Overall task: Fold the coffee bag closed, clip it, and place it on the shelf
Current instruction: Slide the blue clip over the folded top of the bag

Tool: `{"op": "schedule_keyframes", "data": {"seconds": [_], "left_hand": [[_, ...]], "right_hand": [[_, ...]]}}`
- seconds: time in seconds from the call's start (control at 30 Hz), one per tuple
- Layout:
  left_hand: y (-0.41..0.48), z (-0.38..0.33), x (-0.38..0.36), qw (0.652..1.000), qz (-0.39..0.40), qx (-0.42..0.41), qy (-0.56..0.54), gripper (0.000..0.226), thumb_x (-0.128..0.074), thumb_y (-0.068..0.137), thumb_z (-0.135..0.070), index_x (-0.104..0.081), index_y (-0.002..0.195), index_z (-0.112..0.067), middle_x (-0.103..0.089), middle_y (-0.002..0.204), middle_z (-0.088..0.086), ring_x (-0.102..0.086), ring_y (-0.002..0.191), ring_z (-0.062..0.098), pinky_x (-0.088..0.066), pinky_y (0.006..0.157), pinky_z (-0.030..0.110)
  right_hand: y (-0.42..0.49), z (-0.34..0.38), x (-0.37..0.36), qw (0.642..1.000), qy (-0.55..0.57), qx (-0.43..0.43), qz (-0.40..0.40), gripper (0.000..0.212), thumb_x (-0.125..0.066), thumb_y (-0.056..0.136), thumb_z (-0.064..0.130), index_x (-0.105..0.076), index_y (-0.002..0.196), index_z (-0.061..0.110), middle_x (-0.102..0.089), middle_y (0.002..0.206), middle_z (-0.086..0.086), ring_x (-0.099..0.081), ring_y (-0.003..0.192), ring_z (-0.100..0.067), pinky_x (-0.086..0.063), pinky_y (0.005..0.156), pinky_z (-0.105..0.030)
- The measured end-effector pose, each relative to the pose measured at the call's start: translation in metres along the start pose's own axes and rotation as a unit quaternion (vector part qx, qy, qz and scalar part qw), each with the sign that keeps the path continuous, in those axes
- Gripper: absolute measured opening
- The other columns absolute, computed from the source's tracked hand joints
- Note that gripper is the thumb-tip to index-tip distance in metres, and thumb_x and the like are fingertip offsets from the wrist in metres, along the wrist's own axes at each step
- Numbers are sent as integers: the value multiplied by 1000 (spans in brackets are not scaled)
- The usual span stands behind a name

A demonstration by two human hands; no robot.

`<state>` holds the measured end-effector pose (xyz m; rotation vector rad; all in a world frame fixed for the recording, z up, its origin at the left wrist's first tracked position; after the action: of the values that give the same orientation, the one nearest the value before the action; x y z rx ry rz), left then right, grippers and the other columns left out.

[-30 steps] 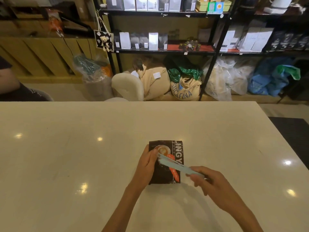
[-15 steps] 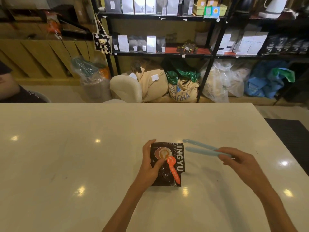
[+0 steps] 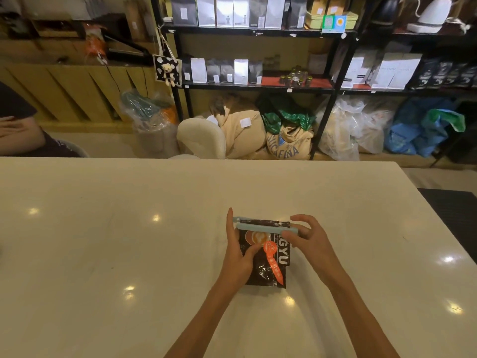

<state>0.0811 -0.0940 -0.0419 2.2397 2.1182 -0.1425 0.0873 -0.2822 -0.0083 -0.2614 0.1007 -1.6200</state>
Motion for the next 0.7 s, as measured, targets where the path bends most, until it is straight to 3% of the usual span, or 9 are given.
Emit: {"op": "schedule_keyframes", "data": {"seconds": [0.07, 0.17, 0.27, 0.33, 0.4, 0.47, 0.6, 0.7], "left_hand": [[1, 0, 0, 1000, -2, 3, 3, 96, -68, 91, -11, -4, 139, -64, -37, 138, -19, -57, 114, -12, -53, 79, 12], [4, -1, -1, 1000, 3, 9, 4, 99, -65, 92, -6, 2, 142, -58, -39, 135, -20, -58, 110, -15, -52, 77, 10], [5, -4, -1, 1000, -6, 11, 0, 100, -66, 92, -6, 2, 143, -58, -40, 135, -20, -57, 118, -3, -54, 89, 21], [5, -2, -1, 1000, -11, 11, -10, 98, -66, 91, -6, -3, 146, -57, -44, 136, -16, -60, 119, 4, -56, 89, 26], [4, 1, -2, 1000, -8, 10, -15, 93, -67, 91, -5, -9, 149, -49, -49, 133, -11, -64, 114, 4, -57, 81, 21], [4, 2, -2, 1000, -9, 7, -9, 85, -67, 92, -4, -16, 146, -44, -51, 130, -9, -64, 112, 0, -55, 80, 18], [7, -3, -5, 1000, 8, -6, -3, 74, -65, 93, -3, -23, 138, -44, -56, 126, 1, -67, 111, 13, -57, 82, 25], [11, -4, -6, 1000, 11, 13, 2, 87, -71, 90, -14, -12, 144, -49, -56, 129, 3, -67, 111, 14, -58, 84, 28]], "right_hand": [[2, -1, -5, 1000, 4, -3, -6, 41, -79, 83, 21, -54, 114, 28, -77, 99, -4, -76, 82, -17, -57, 62, -21], [3, -3, -12, 1000, -5, -1, -25, 40, -78, 83, 22, -53, 112, 33, -75, 99, 2, -75, 79, -12, -57, 60, -19], [1, -7, -21, 999, 35, -4, -41, 38, -75, 86, 23, -55, 115, 35, -71, 104, 6, -74, 82, -7, -56, 60, -17], [-1, -14, -31, 993, 105, -27, -38, 43, -79, 81, 30, -60, 119, 26, -73, 107, -4, -74, 94, -19, -60, 70, -28], [-2, -20, -42, 986, 156, -51, -29, 49, -83, 72, 38, -66, 114, 19, -75, 107, -12, -73, 98, -29, -61, 81, -42], [-1, -22, -46, 986, 152, -63, -35, 41, -83, 73, 39, -70, 106, 19, -77, 103, -11, -73, 98, -31, -59, 87, -51], [4, -25, -43, 983, 159, -77, -46, 35, -83, 75, 34, -71, 103, 17, -78, 97, -10, -75, 93, -31, -60, 84, -49], [3, -26, -42, 979, 186, -69, -55, 39, -84, 74, 32, -70, 105, 12, -78, 97, -15, -76, 90, -33, -62, 80, -49]]}}
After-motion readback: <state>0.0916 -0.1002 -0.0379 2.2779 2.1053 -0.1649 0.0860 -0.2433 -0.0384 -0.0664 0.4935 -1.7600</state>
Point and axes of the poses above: each hand's wrist, its own y-axis towards the middle knuckle, its own x-axis out of the back of the hand, z = x × y, the point moved 5 cm from there along y, towards the middle knuckle
